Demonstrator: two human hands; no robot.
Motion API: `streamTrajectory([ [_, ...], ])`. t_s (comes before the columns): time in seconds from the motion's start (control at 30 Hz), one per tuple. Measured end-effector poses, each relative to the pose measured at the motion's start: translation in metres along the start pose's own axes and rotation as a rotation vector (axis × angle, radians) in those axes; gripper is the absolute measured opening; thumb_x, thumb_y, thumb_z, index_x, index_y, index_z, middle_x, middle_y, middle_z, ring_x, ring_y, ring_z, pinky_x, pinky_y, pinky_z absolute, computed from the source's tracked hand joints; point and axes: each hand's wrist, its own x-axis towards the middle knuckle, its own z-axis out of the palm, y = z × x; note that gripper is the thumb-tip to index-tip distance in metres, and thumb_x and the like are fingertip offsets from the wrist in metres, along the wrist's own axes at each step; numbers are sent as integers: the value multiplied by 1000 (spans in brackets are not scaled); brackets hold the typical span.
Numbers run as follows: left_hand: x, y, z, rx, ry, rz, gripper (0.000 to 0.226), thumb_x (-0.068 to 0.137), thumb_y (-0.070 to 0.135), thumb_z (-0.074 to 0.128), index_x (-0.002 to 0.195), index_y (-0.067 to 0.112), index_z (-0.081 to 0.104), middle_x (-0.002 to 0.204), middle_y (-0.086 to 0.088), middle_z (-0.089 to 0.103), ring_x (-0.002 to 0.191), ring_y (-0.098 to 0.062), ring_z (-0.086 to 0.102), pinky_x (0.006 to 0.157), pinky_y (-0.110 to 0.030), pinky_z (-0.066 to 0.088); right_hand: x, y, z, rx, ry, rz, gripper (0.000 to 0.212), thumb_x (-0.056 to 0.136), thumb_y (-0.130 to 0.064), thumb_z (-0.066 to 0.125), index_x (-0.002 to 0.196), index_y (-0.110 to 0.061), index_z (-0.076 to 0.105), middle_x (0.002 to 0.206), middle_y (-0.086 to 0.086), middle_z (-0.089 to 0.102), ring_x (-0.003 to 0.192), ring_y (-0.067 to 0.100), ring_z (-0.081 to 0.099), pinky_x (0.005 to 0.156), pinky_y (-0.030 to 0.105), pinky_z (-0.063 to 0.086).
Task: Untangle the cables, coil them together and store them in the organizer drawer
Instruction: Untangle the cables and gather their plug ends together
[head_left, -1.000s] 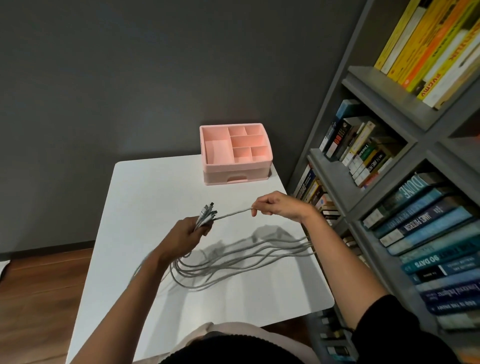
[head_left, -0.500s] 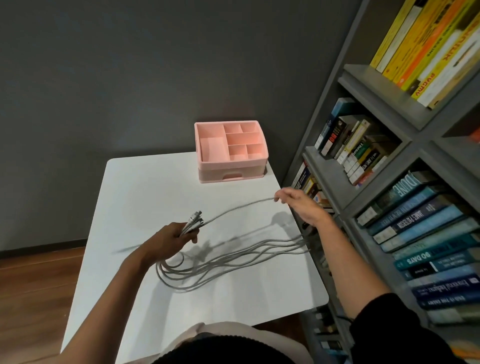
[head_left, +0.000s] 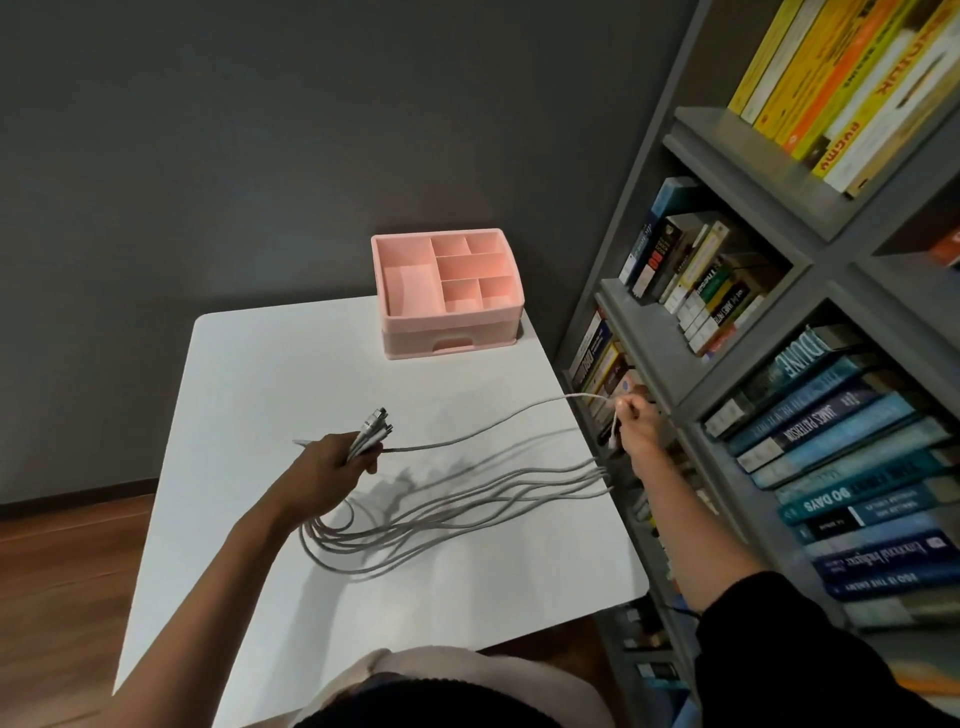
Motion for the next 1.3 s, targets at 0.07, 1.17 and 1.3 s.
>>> streamTrajectory([
  [0.07,0,7,3,3,1,14,27,96,14,49,70,17,57,56,5,47,48,-8,39,51,-23,31,-9,11,7,56,12,65,30,95,-7,44,70,-17,56,85,11,55,73,24,50,60,28,40],
  [1.17,-11,-9,-29,-27,442,-89,23,96,10,47,104,9,69,61,0,53,54,-18,48,51,-21,36,-32,5,11,-1040,-230,-102,27,97,-23,48,119,-18,61,134,8,44,124,25,39,100,44,26],
  [1.3,-15,-13,-36,-35,515,-126,26,97,10,44,100,9,70,55,-6,50,49,-25,46,45,-14,35,-36,21,0,-1034,-141,-103,26,98,-25,46,117,-19,62,130,9,47,120,26,43,98,43,28],
])
